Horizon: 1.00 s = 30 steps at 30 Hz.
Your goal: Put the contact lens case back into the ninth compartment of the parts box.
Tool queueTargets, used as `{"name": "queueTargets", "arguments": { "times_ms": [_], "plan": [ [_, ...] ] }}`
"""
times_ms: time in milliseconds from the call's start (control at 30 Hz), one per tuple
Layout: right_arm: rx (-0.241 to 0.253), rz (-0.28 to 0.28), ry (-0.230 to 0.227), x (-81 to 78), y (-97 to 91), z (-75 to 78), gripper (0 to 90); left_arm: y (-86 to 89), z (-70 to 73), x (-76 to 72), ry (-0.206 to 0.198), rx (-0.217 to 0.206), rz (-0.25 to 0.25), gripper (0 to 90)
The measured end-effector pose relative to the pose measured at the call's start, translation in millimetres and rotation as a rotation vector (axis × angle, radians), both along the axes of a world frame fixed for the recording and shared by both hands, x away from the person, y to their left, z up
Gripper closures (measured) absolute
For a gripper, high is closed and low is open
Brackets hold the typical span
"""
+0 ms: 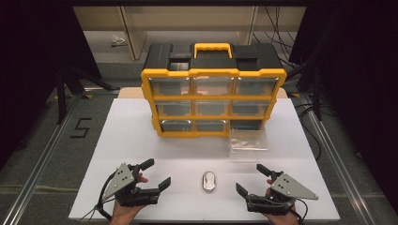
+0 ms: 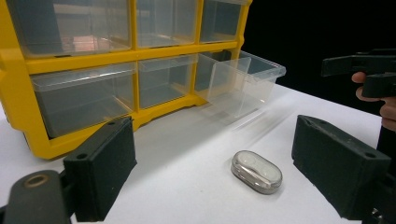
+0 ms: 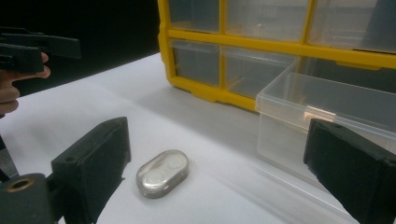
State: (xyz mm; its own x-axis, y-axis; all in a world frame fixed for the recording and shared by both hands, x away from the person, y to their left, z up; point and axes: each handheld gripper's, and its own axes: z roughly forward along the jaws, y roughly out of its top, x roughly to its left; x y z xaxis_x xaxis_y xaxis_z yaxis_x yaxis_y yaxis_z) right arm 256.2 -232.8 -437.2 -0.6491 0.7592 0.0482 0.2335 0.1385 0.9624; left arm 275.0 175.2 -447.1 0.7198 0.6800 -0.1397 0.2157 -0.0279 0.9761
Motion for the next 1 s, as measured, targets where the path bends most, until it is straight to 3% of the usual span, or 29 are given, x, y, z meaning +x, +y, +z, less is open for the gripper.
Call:
{"name": "queueTargets", "arguments": {
  "times_ms": [567, 867, 1000],
  "plan": [
    [-0.008, 0.025, 0.02, 1.2, 5.0, 1.1, 8.8, -0.2, -0.1, 0.1, -0.002, -0.001, 0.004, 13.3],
    [-0.027, 0.051, 0.105, 8.7, 14.9, 2.6, 9.1, -0.5, -0.3, 0.1, -0.005, 0.001, 0.003, 13.4],
    [-0.083, 0.082, 0.167, 14.7, 28.0, 2.7, 9.2, -0.6, -0.3, 0.0, -0.007, 0.001, 0.005, 13.4]
  ]
}}
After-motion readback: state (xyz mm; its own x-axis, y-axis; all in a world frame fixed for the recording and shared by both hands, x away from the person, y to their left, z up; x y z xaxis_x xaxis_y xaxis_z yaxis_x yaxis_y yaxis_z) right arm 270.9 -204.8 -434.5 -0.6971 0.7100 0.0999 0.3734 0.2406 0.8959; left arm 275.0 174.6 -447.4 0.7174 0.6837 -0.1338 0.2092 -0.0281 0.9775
